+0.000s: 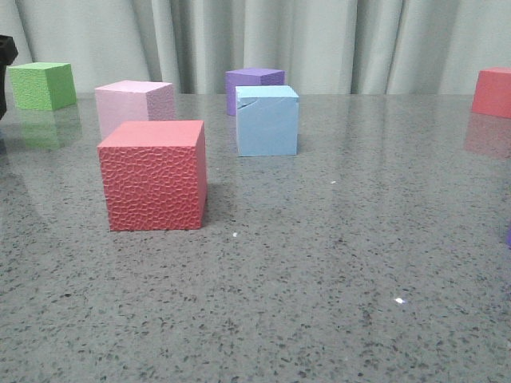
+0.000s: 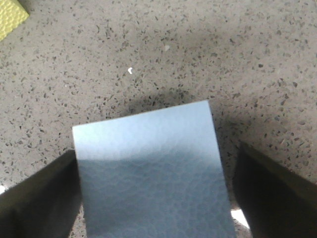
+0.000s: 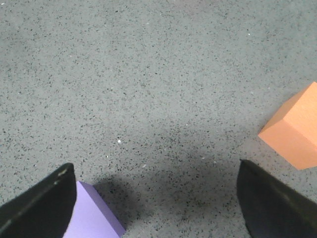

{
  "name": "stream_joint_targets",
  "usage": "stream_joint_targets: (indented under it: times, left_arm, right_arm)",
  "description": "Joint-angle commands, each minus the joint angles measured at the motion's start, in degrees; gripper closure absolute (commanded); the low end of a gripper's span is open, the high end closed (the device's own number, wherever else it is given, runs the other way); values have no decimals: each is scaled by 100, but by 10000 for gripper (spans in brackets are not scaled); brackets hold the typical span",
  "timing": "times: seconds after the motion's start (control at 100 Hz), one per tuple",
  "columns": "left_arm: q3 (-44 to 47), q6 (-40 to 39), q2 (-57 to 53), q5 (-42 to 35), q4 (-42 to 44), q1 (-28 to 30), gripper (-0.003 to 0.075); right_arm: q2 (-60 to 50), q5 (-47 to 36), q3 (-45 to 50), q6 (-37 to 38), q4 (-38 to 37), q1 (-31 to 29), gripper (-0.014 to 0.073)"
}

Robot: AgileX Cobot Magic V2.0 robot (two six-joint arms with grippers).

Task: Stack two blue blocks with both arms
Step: 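Lift the light-blue cube with the left gripper and carry it above the placed cube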

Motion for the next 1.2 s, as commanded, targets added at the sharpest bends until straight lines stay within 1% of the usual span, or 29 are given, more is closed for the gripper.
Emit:
stream_joint_targets:
  times: [0.0,0.1,0.17,0.24,0.34,0.63,0.74,0.86,0.96,1.08,1.19]
  left_arm:
    - [-189,-54,-220,-209,53,17,262]
    - [-189,-54,-220,-209,53,17,374]
    - [-189,-54,-220,-209,53,17,436]
    - [-189,-54,-220,-209,53,17,486]
    - [-189,-54,-220,-174,53,17,528]
    - [-202,-24,-312,-37,53,17,533]
    - [-320,-3,-378,191,53,17,532]
    - [-702,11,-426,563,39,-8,533]
    - [-1060,300,-468,838,7,-97,533]
    - [-1564,536,-462,1124,-58,-308,533]
    - [-2016,765,-462,1209,-170,-573,533]
  right_arm:
    - [-65,-295,-135,-40,-118,-44,-52]
    - [-65,-295,-135,-40,-118,-44,-52]
    - [-65,-295,-135,-40,-118,-44,-52]
    - [-65,-295,-135,-40,-118,-44,-52]
    - [-65,-295,-135,-40,-118,-44,-52]
    - [-65,-302,-135,-40,-118,-44,-52]
    - [-65,-307,-135,-40,-118,-44,-52]
    - [-65,-326,-135,-40,-118,-44,-52]
    - [-65,-326,-135,-40,-118,-44,-52]
    - [-65,-326,-135,-40,-113,-44,-52]
    - [-65,-326,-135,-40,-113,-44,-52]
